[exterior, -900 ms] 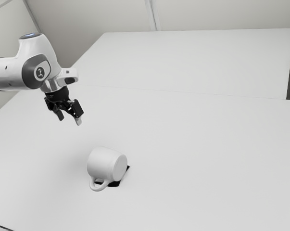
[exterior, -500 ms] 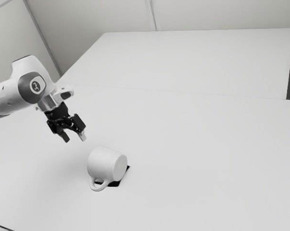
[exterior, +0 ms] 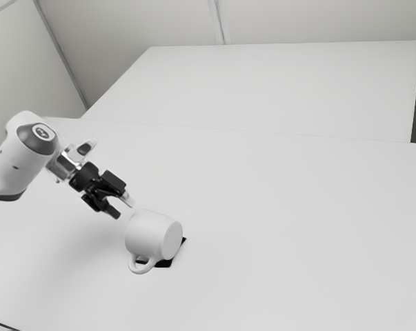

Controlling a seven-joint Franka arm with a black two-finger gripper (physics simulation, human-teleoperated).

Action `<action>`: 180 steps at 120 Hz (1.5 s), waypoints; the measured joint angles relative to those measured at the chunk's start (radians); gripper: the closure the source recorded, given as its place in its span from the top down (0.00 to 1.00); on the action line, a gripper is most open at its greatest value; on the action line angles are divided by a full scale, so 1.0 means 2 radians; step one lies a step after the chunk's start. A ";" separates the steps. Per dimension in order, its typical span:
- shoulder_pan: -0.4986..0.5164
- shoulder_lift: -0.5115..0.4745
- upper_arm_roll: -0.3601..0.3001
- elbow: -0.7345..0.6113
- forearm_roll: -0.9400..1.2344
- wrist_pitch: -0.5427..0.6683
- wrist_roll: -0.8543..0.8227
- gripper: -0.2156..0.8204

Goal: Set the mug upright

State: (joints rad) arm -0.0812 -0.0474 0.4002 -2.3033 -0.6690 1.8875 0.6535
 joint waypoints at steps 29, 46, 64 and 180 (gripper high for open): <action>-0.002 0.017 -0.001 0.000 -0.029 -0.022 0.071 0.79; -0.004 0.031 -0.001 0.000 -0.041 -0.032 0.105 0.79; -0.006 0.033 -0.002 -0.021 -0.076 -0.030 0.135 0.79; -0.019 0.005 -0.013 -0.057 -0.224 -0.001 0.220 0.08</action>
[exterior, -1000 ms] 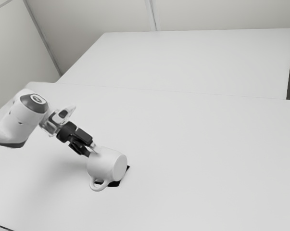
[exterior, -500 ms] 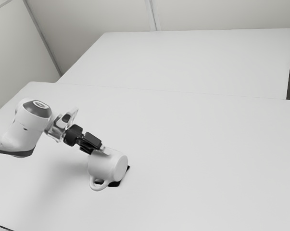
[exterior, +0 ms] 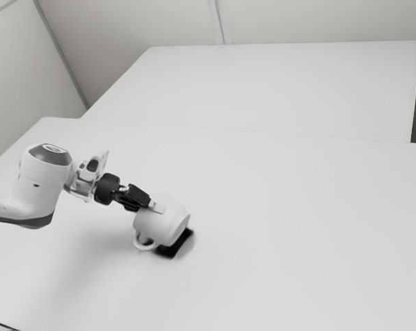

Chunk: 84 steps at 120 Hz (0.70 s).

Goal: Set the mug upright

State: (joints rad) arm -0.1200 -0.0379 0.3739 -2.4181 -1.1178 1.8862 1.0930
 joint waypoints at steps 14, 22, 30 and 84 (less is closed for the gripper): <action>0.003 -0.021 0.000 -0.001 -0.017 0.010 0.003 0.06; -0.001 -0.036 0.000 -0.001 -0.021 0.029 0.001 0.05; -0.014 -0.053 0.000 0.000 -0.021 0.064 -0.007 0.04; -0.052 -0.069 -0.017 0.047 0.420 0.225 -0.245 0.03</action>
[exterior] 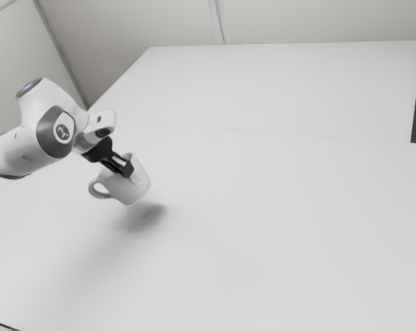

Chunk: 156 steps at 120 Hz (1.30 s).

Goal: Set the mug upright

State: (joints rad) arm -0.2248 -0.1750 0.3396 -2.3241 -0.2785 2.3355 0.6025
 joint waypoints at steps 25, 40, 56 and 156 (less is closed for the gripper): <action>-0.010 -0.002 -0.001 -0.004 0.119 -0.035 -0.145 0.03; -0.021 -0.024 -0.002 -0.029 0.165 -0.045 -0.219 0.03; -0.041 -0.040 -0.003 -0.050 0.222 -0.043 -0.291 0.03; -0.047 0.005 -0.002 -0.119 0.290 0.101 -0.511 0.03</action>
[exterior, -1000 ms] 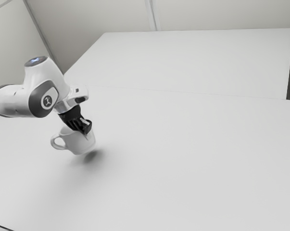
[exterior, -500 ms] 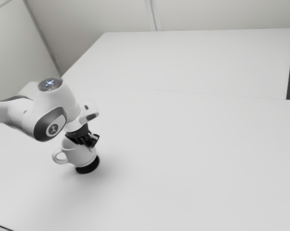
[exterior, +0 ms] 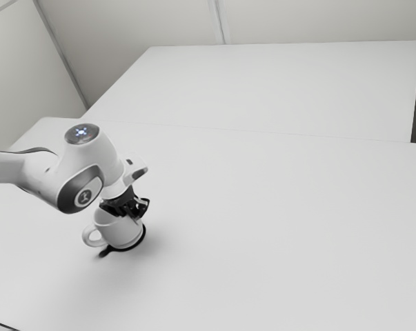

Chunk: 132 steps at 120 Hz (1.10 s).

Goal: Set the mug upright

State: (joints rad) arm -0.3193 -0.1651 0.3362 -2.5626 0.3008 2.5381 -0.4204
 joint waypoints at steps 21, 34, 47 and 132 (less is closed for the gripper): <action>-0.001 0.005 0.002 0.005 -0.003 -0.001 -0.011 0.27; -0.001 0.005 0.002 0.017 -0.006 -0.007 -0.011 0.48; -0.001 0.005 0.002 0.033 -0.008 -0.018 -0.011 0.60; -0.005 0.024 -0.012 0.399 -0.077 -0.336 0.114 0.79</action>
State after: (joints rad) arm -0.3300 -0.1170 0.3116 -1.7643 0.1475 1.8661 -0.1930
